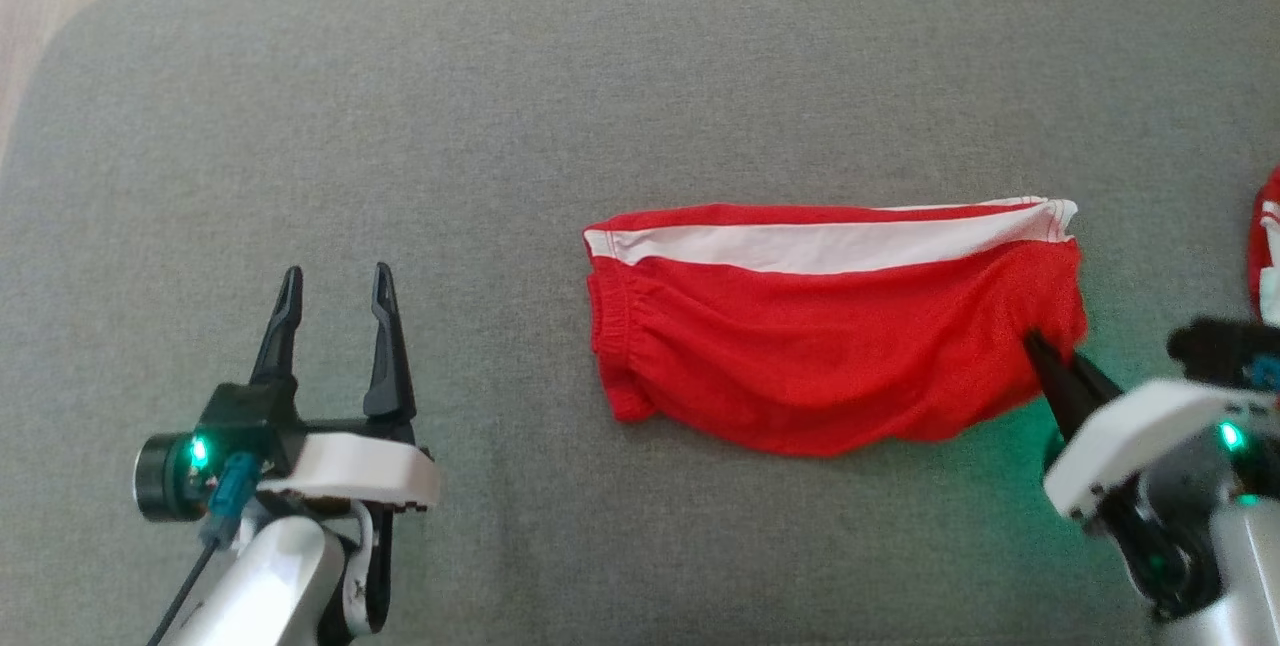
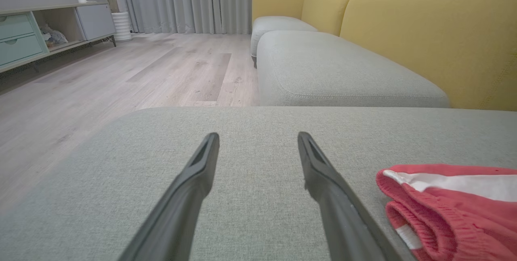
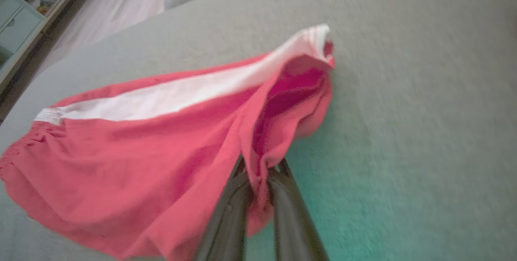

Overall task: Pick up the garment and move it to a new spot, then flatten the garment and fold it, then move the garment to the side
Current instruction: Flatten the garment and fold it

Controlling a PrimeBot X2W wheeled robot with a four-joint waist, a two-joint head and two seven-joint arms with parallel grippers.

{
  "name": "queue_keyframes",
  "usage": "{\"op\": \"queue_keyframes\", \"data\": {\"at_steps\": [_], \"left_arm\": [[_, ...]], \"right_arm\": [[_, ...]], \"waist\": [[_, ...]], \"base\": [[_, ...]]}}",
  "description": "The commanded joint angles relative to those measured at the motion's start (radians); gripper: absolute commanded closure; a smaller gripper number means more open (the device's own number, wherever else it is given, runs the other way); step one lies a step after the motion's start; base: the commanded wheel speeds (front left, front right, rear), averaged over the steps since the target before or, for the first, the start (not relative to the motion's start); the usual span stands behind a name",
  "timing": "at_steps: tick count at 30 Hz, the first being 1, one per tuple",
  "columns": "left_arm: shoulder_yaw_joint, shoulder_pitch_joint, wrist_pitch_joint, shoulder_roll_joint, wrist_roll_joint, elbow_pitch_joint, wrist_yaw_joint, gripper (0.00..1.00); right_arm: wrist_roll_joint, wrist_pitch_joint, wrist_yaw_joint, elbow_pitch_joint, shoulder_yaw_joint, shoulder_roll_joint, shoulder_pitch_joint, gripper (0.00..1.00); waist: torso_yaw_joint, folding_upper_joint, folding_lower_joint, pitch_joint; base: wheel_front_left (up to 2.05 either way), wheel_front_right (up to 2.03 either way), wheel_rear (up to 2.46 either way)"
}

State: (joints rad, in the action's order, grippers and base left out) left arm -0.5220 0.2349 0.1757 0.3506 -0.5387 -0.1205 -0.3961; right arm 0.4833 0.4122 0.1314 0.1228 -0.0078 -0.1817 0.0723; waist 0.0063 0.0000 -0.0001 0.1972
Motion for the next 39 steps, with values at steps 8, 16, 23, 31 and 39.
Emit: {"op": "queue_keyframes", "data": {"at_steps": [8,16,23,31,39], "left_arm": [[0.020,0.021,-0.001,0.019,-0.011,0.030,0.008,0.00],[0.002,0.028,0.015,-0.008,-0.018,0.009,0.024,0.00],[0.004,0.017,0.030,-0.014,-0.025,-0.005,0.023,0.00],[0.015,0.018,0.043,0.002,-0.015,-0.004,0.012,0.00],[0.025,-0.004,0.046,0.034,0.001,0.005,-0.012,0.00]], "right_arm": [[-0.012,0.046,-0.001,-0.155,0.252,0.037,0.187,1.00],[0.059,0.075,-0.001,-0.083,0.528,0.089,0.188,1.00],[0.058,-0.005,-0.001,-0.073,0.610,0.068,0.170,0.00],[-0.015,-0.309,-0.001,-0.163,0.506,0.011,0.204,0.00],[-0.132,-0.388,-0.001,-0.207,0.172,-0.002,0.113,0.00]], "waist": [[0.031,0.0000,0.0001,-0.015],[0.099,0.0000,0.0001,-0.022],[0.105,0.0000,0.0001,-0.015],[0.068,0.0000,0.0001,-0.018],[0.027,0.0000,0.0001,-0.047]], "base": [[0.00,0.00,0.00],[0.00,0.00,0.00],[0.00,0.00,0.00],[0.00,0.00,0.00],[0.00,0.00,0.00]]}}
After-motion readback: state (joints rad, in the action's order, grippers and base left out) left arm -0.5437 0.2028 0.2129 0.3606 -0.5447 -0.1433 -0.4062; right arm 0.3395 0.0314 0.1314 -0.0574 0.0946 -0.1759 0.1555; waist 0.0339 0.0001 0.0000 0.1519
